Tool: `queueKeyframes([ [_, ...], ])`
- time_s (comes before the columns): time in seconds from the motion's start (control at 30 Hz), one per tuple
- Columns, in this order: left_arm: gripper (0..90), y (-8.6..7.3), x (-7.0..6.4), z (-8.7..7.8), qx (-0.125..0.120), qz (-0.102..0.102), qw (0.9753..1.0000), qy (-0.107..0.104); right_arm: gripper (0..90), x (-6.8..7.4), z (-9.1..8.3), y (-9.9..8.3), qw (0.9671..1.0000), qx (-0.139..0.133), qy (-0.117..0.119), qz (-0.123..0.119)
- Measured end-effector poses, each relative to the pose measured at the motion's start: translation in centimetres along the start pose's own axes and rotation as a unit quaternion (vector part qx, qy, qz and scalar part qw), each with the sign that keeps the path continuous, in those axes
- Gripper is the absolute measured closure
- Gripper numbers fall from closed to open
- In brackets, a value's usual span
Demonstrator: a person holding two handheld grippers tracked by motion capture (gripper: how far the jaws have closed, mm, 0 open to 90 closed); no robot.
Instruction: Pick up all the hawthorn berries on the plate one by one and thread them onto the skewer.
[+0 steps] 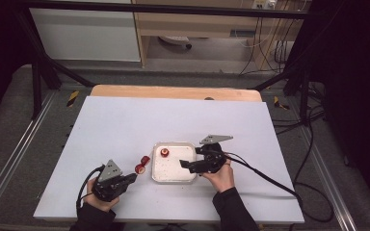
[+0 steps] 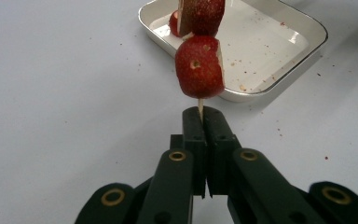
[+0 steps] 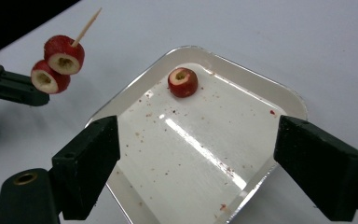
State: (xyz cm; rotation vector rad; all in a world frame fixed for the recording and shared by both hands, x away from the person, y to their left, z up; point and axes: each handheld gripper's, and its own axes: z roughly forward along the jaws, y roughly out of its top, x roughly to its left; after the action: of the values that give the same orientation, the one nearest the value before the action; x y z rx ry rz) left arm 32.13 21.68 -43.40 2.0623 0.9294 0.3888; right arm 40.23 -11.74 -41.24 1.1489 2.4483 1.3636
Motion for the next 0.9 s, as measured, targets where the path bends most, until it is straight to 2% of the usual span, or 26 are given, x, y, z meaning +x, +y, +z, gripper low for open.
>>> queueKeyframes([
  [0.13,88.6,-0.2,0.3,0.1,0.007,0.004,1.0,0.002,15.6,0.6,0.5,1.3,0.9992,0.034,0.0,-0.022],
  [0.23,88.6,-0.2,0.4,0.0,0.007,0.004,1.0,0.001,17.5,1.0,1.2,2.6,0.997,0.062,-0.006,-0.046],
  [0.4,88.6,-0.3,0.7,-0.1,0.01,0.001,0.9999,-0.003,22.2,1.4,2.7,4.7,0.9931,0.098,-0.016,-0.063],
  [0.53,88.6,-0.2,0.9,-0.3,0.009,0.003,0.9999,-0.006,26.3,1.7,4.1,6.0,0.9892,0.123,-0.02,-0.077],
  [0.67,88.6,-0.2,1.1,-0.3,0.009,0.001,0.9999,-0.004,31.2,2.0,5.4,6.9,0.9858,0.148,-0.017,-0.078],
  [0.83,88.5,-0.2,1.2,-0.3,0.01,0.0,0.9999,-0.005,37.3,2.0,7.0,7.7,0.9784,0.183,-0.019,-0.094],
  [0.9,88.6,-0.2,1.4,-0.2,0.011,-0.002,0.9999,-0.005,39.1,2.1,7.4,7.9,0.9766,0.192,-0.019,-0.094],
])
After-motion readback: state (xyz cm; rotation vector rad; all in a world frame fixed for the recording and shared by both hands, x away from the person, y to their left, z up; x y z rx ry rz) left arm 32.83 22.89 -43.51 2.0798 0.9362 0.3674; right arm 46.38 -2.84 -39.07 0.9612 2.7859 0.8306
